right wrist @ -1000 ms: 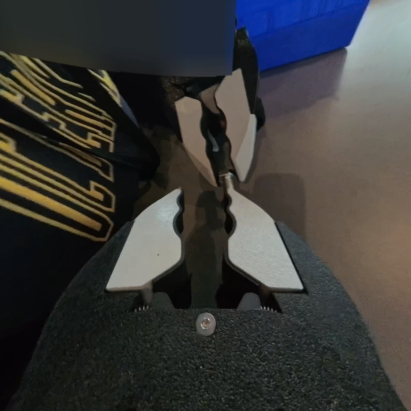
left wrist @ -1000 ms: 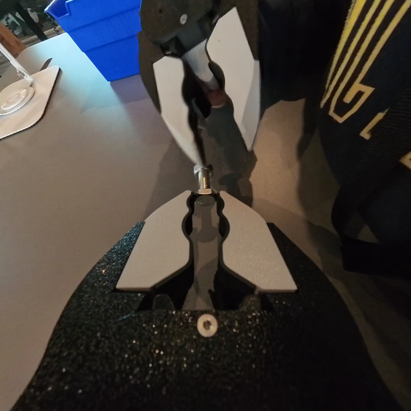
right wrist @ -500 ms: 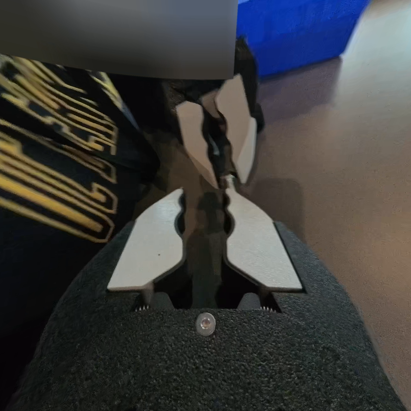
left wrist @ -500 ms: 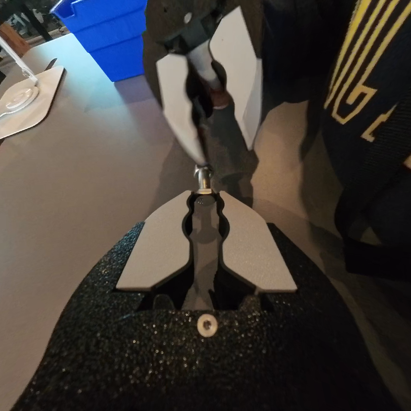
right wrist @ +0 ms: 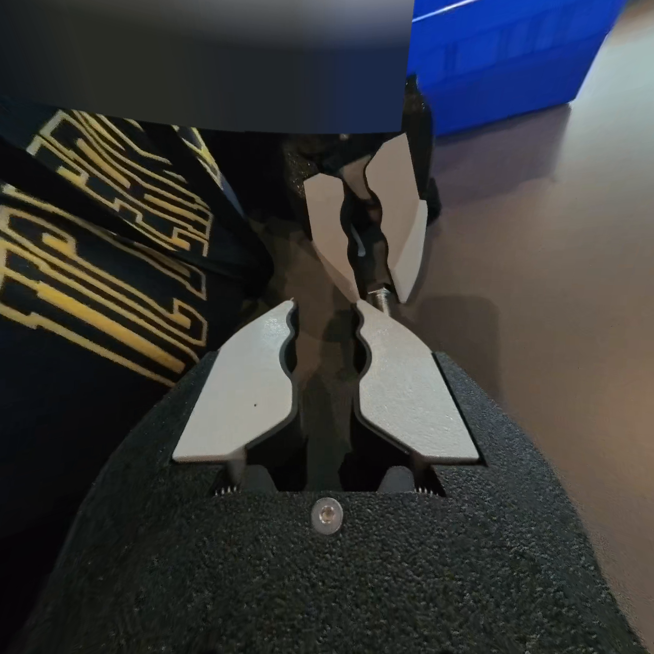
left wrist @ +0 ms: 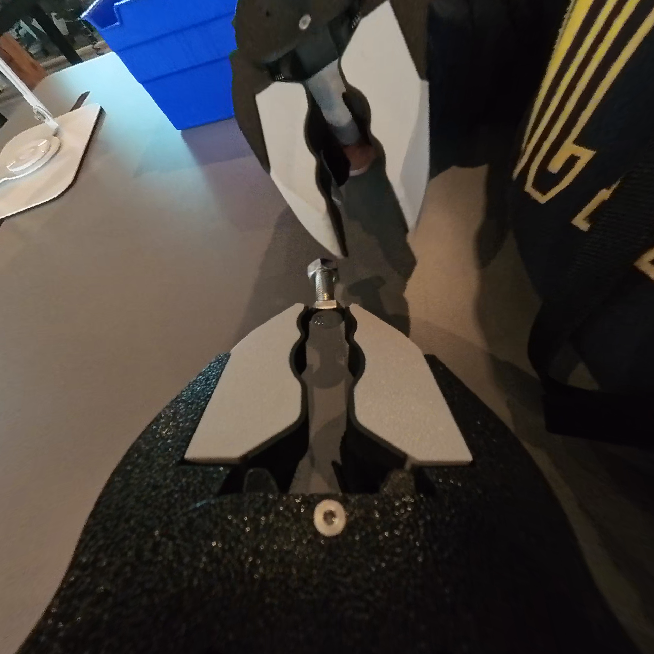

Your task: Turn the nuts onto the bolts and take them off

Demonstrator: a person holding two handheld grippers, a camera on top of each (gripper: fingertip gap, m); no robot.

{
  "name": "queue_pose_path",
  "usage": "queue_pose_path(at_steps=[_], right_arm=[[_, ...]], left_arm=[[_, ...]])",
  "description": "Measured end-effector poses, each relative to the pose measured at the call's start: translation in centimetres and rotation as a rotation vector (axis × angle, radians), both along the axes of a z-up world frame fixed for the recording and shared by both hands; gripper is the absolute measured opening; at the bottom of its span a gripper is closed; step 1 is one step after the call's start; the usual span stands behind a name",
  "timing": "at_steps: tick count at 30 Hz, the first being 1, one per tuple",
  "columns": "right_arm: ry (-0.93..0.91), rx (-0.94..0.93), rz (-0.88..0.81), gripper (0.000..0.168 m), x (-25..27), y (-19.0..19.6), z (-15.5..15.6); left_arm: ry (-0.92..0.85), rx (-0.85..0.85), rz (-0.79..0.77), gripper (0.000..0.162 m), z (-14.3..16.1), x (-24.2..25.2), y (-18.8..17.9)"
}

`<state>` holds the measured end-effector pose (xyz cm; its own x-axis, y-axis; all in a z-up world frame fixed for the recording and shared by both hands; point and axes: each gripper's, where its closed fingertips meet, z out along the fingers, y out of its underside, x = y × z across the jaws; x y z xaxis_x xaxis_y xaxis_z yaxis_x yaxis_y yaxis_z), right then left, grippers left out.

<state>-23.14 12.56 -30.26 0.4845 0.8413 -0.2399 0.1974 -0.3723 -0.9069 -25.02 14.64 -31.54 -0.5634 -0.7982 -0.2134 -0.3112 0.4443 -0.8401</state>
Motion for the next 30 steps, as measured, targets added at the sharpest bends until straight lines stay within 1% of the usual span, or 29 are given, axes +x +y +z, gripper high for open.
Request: queue_pose_path(at_steps=[2, 3, 4, 5, 10, 13, 15, 16, 17, 19, 21, 23, 26, 30], right_arm=[[-0.029, 0.009, -0.061, 0.04, 0.6, 0.8, -0.4], [-0.054, 0.006, -0.096, 0.049, 0.9, 1.2, -0.7], [-0.074, 0.0, -0.112, 0.053, 1.0, 1.4, -1.0], [-0.088, -0.007, -0.108, 0.054, 0.9, 1.4, -1.2], [-0.153, -0.013, -0.082, 0.058, 0.5, 1.1, -2.0], [-0.129, 0.005, -0.072, 0.056, 0.4, 1.0, -1.5], [-0.061, 0.05, -0.011, 0.045, -0.2, 0.2, -0.4], [-0.033, 0.069, 0.005, 0.042, -0.5, 0.0, 0.2], [-0.038, 0.078, -0.016, 0.044, -0.3, 0.3, 0.3], [-0.096, 0.078, -0.106, 0.054, 0.8, 1.4, -0.5], [-0.134, 0.031, -0.149, 0.06, 1.3, 1.9, -1.3], [-0.18, -0.007, -0.133, 0.06, 1.1, 1.8, -2.1], [-0.235, -0.015, -0.09, 0.056, 0.6, 1.3, -2.9], [-0.232, -0.014, -0.061, 0.055, 0.3, 0.9, -2.9]], left_arm=[[0.0, -0.004, 0.0, 0.018, 0.0, 0.0, 0.0], [-0.001, -0.005, 0.0, 0.018, 0.0, 0.1, 0.0], [-0.002, -0.004, 0.0, 0.018, 0.0, 0.1, 0.0], [-0.004, -0.004, 0.0, 0.018, 0.0, 0.1, 0.0], [-0.009, -0.012, 0.003, 0.018, 0.2, -0.1, -0.1], [-0.006, -0.01, 0.003, 0.018, 0.0, -0.1, -0.2], [-0.007, -0.011, 0.004, 0.018, 0.0, 0.4, -0.1], [-0.006, -0.013, 0.004, 0.018, 0.1, 0.5, -0.2], [-0.008, -0.014, 0.003, 0.018, -0.1, 0.7, 0.0], [-0.011, -0.015, 0.005, 0.018, -0.3, 1.0, 0.3], [-0.016, -0.015, 0.006, 0.018, -0.4, 1.2, 0.5], [-0.029, -0.021, 0.003, 0.018, -0.3, 1.5, 0.6], [-0.067, -0.038, -0.018, 0.018, 0.2, 1.7, 0.5], [-0.061, -0.049, -0.022, 0.018, 0.2, 2.0, 0.6]])
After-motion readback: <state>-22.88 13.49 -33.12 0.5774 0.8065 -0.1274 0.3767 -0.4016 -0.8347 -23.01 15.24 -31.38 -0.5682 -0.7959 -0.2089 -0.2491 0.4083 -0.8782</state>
